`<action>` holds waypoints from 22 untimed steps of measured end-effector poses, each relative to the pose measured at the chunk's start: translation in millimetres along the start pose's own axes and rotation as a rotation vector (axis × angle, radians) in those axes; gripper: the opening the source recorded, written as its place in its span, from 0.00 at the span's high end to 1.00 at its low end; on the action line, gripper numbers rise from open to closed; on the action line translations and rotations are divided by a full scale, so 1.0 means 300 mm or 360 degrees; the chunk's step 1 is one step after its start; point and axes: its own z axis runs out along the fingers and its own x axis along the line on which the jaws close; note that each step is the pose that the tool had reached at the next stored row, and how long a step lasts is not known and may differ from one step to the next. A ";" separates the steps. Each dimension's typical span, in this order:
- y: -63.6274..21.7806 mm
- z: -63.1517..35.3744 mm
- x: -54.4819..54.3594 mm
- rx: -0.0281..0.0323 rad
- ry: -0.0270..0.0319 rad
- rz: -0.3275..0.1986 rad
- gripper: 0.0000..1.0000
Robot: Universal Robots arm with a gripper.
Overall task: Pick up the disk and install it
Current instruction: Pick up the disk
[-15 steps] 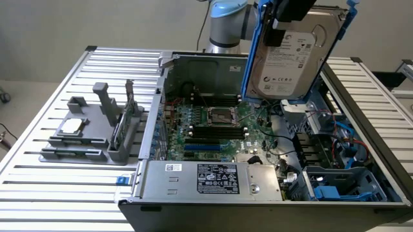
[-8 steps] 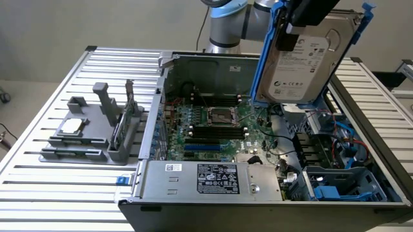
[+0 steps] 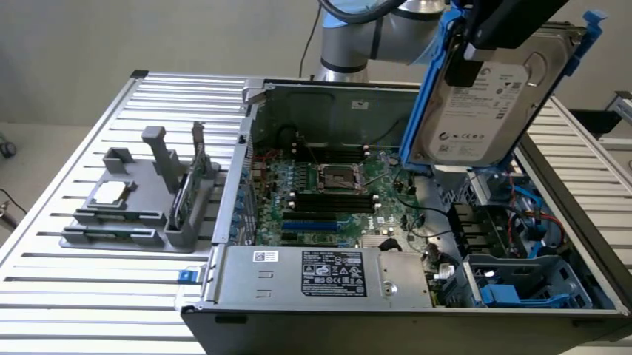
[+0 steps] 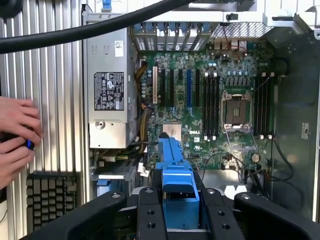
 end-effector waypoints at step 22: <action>-0.138 -0.005 0.142 -0.00101 -0.00304 -0.0001 0.67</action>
